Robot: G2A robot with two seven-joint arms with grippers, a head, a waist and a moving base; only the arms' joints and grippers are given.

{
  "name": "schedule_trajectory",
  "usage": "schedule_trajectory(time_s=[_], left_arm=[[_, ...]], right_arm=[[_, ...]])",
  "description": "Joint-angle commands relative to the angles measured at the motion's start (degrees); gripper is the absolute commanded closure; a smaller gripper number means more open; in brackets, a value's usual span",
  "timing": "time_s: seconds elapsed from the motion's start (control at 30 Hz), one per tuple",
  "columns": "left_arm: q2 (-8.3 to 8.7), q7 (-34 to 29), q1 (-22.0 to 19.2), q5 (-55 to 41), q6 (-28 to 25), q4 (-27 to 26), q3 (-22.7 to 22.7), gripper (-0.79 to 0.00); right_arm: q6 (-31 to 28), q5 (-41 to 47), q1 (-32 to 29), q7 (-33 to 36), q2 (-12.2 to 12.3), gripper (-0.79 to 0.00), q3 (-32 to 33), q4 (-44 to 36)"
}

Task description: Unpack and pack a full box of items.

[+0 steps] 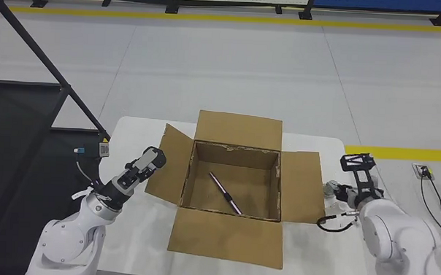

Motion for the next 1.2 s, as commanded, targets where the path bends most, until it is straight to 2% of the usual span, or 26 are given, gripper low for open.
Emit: schedule_trajectory(time_s=[0.0, 0.13, 0.27, 0.53, 0.73, 0.93, 1.17], left_arm=[[0.0, 0.0, 0.0, 0.0, 0.0, 0.0, 0.0, -0.785], [0.09, 1.65, 1.06, 0.04, -0.15, -0.93, -0.2, -0.785], [0.29, 3.15, 2.38, -0.44, -0.48, -1.23, -1.75, -0.785], [0.73, 5.66, 5.62, -2.34, -1.72, -2.2, -6.09, -0.785], [1.01, 6.75, 8.08, -3.73, -2.51, -3.1, -8.82, -0.785], [1.22, 6.97, 9.41, -4.98, -2.91, -3.38, -10.05, -0.785], [1.42, 6.76, 9.65, -5.83, -3.09, -3.3, -10.0, -0.785]], right_arm=[[-0.56, -1.1, -0.02, -0.85, -0.13, -0.785, -2.53, -4.99], [-3.14, -1.23, 2.74, -2.7, -0.63, -0.785, -9.83, -7.85], [-6.54, 0.96, 9.38, -2.63, -1.64, -0.785, -19.0, -3.34], [-7.55, 5.53, 26.69, 0.04, -6.0, -0.785, -37.57, 17.48], [-6.29, 11.18, 35.89, -0.54, -10.51, -0.785, -47.73, 32.69], [-4.05, 15.83, 41.74, -0.28, -15.13, -0.785, -54.3, 46.56], [-2.71, 19.94, 44.99, -2.65, -19.46, -0.785, -57.83, 59.59]])
